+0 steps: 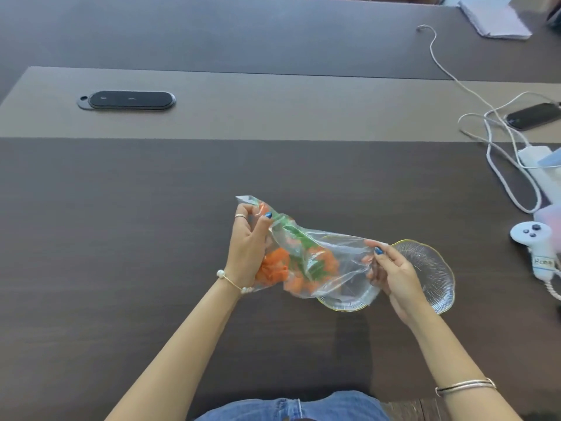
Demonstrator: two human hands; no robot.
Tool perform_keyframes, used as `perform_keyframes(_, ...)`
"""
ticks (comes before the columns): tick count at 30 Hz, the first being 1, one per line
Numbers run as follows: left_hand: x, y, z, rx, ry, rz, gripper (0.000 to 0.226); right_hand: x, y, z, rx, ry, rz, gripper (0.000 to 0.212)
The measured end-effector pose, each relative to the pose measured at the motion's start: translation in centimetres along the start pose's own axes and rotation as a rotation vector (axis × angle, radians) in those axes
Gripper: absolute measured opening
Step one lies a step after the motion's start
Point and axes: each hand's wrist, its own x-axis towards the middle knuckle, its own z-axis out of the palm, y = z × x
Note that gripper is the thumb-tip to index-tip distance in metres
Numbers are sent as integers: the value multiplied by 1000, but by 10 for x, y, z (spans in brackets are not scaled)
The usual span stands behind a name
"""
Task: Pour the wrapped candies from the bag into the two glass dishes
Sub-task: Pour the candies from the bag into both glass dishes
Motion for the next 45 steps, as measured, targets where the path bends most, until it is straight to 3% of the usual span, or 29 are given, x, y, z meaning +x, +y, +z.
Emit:
perform_keyframes(15, -14, 20, 4, 110, 54, 141, 24, 9, -2, 4, -21, -81, 49, 28)
perform_keyframes(29, -8, 1, -70, 81, 361, 55, 28, -8, -55, 45, -154, -255, -83, 23)
perform_keyframes(39, -9, -10, -75, 13, 302, 29, 26, -22, -76, 46, -212, -227, -150, 21)
perform_keyframes(45, -12, -10, -34, 12, 170, 54, 25, -35, -91, 1, -210, -126, -211, 22)
